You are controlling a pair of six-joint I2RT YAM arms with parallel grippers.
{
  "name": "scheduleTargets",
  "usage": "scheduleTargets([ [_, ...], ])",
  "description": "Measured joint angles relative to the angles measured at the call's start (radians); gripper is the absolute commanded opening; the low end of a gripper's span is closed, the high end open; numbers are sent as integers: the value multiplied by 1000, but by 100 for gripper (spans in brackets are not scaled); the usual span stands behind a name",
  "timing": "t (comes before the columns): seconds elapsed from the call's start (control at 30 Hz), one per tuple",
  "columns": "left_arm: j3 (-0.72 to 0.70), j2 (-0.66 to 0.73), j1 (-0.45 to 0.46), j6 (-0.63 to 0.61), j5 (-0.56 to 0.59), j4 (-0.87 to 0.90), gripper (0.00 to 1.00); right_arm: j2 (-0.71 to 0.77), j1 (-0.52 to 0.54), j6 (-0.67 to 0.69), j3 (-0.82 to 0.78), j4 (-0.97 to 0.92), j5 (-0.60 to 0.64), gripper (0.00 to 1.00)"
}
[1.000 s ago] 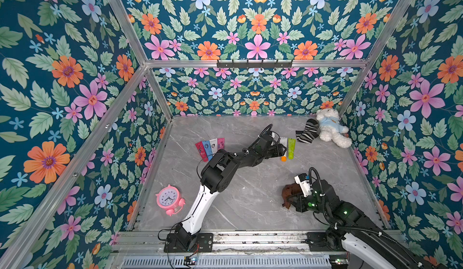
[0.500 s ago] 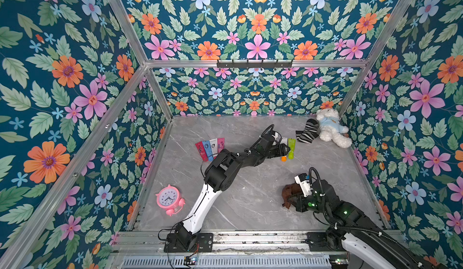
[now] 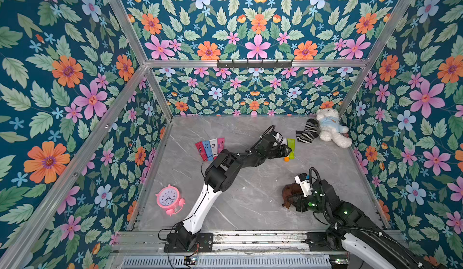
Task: Wipe the surface of the toothpaste tube
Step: Adjust the toothpaste at the center of the board.
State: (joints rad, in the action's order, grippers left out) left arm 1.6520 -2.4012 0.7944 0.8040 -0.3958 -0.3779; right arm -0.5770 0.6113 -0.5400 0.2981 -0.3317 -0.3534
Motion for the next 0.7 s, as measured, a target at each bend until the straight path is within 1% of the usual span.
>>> scheduleTargets([
  [0.07, -31, 37, 0, -20, 22, 11, 81, -1, 0, 0, 0, 0, 0, 0],
  [0.17, -110, 137, 0, -62, 78, 52, 82, -1, 0, 0, 0, 0, 0, 0],
  [0.27, -171, 269, -3, -123, 150, 134, 78, 0, 0, 0, 0, 0, -1, 0],
  [0.33, -207, 362, -4, -171, 215, 197, 75, 3, 0, 0, 0, 0, -1, 0],
  [0.5, -337, 606, -17, -279, 443, 401, 73, 12, 0, 0, -2, 0, -2, 0],
  [0.6, -420, 710, -48, -312, 561, 511, 73, 16, 0, 1, -3, 0, -6, 0],
  [0.7, -492, 782, -93, -327, 642, 585, 73, 15, 0, 1, -5, 0, -9, 0],
])
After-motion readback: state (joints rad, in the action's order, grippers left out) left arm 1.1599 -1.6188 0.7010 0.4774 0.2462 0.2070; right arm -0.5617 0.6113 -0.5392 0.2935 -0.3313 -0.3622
